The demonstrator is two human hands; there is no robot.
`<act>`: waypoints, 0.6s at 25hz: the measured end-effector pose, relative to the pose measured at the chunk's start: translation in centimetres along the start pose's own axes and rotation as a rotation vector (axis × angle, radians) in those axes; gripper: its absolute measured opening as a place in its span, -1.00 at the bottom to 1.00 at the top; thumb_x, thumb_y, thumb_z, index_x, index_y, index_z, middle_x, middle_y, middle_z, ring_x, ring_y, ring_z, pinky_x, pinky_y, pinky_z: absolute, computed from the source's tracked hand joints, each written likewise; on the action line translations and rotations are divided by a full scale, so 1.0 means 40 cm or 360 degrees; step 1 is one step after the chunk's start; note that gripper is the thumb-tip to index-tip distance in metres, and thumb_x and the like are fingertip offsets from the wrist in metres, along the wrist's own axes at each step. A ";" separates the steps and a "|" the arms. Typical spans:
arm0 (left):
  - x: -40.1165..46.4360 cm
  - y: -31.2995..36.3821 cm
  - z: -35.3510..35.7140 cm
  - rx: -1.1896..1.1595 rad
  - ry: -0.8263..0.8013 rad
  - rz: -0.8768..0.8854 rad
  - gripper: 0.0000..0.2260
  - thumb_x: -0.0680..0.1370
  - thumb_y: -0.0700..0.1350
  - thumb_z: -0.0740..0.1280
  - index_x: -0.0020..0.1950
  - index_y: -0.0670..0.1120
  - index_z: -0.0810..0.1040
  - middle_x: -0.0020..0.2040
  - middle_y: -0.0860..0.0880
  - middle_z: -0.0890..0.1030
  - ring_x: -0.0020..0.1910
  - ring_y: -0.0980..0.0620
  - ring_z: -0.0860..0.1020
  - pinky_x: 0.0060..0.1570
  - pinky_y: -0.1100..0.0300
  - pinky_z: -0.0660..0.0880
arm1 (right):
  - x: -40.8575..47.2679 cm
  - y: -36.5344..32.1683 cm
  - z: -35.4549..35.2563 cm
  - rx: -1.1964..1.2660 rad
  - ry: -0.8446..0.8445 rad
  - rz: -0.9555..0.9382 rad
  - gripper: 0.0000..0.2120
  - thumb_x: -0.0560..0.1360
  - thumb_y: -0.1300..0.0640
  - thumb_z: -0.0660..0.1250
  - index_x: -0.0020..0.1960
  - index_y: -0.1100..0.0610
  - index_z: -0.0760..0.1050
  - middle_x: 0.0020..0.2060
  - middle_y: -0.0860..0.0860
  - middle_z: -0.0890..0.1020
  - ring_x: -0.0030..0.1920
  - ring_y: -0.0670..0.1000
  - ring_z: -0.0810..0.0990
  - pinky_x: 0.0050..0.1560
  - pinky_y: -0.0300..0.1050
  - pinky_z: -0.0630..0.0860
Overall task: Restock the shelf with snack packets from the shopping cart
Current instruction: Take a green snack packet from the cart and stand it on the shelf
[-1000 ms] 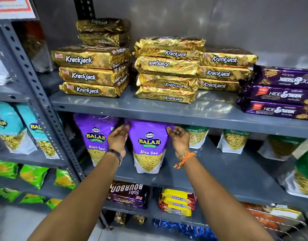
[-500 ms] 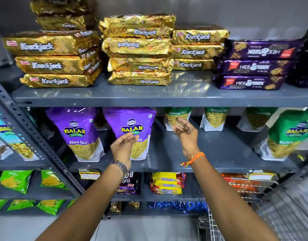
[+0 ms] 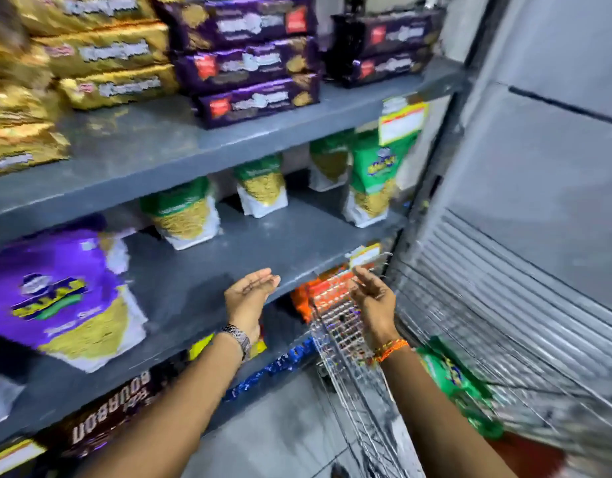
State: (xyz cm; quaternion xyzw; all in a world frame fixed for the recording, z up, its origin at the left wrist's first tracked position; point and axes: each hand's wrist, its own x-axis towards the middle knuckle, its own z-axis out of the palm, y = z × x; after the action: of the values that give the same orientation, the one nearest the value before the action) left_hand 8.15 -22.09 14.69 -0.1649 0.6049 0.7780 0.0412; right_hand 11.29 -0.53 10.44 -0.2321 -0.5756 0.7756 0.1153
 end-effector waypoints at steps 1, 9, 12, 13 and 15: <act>0.006 -0.027 0.041 0.0071 -0.0097 -0.0027 -0.78 0.42 -0.41 0.44 0.00 -0.17 0.64 -0.28 0.05 0.70 -0.30 0.23 0.66 -0.24 0.44 0.54 | 0.000 0.012 -0.056 0.0019 0.0072 0.0041 -0.61 0.44 0.49 0.32 0.27 0.35 0.50 0.02 0.13 0.66 -0.07 -0.09 0.61 0.08 -0.15 0.56; 0.034 -0.302 0.360 0.0910 -0.0921 -0.0416 -0.67 0.41 -0.38 0.48 0.15 -0.22 0.58 -0.08 -0.09 0.67 -0.10 0.03 0.64 -0.23 0.44 0.54 | -0.031 0.195 -0.450 0.0242 0.0898 0.0392 -0.67 0.50 0.42 0.30 0.25 0.27 0.49 0.08 0.10 0.59 0.01 0.04 0.57 -0.07 -0.16 0.49; 0.062 -0.426 0.453 0.1237 -0.1199 -0.0545 -0.56 0.37 -0.38 0.51 0.23 -0.25 0.54 0.02 -0.16 0.62 0.02 -0.09 0.61 -0.24 0.43 0.52 | -0.012 0.301 -0.561 0.0300 0.1210 0.0522 -0.74 0.51 0.42 0.27 0.16 0.22 0.46 0.10 0.15 0.49 0.08 0.10 0.49 0.03 -0.08 0.47; 0.070 -0.477 0.483 0.1319 -0.1282 -0.0576 -0.56 0.34 -0.36 0.55 0.18 -0.20 0.54 -0.03 -0.13 0.60 -0.03 -0.05 0.59 -0.27 0.43 0.50 | 0.003 0.334 -0.593 0.0279 0.1274 0.0556 -0.75 0.51 0.38 0.31 0.14 0.19 0.44 0.11 0.14 0.47 0.10 0.09 0.47 0.12 -0.03 0.45; 0.088 -0.586 0.529 0.1563 -0.1484 -0.0589 -0.54 0.27 -0.30 0.60 0.06 -0.07 0.50 -0.12 -0.04 0.52 -0.13 0.05 0.49 -0.29 0.41 0.49 | 0.061 0.475 -0.679 0.0169 0.1315 0.0654 -0.60 0.48 0.24 0.40 0.27 0.21 0.38 0.18 0.14 0.47 0.19 0.10 0.46 0.35 0.07 0.39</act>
State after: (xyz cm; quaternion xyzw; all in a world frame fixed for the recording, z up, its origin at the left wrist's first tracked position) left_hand 6.62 3.85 -3.60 0.1233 0.7675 0.3847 0.4977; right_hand 24.24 17.44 -14.35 -0.6245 -0.3832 0.6533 0.1905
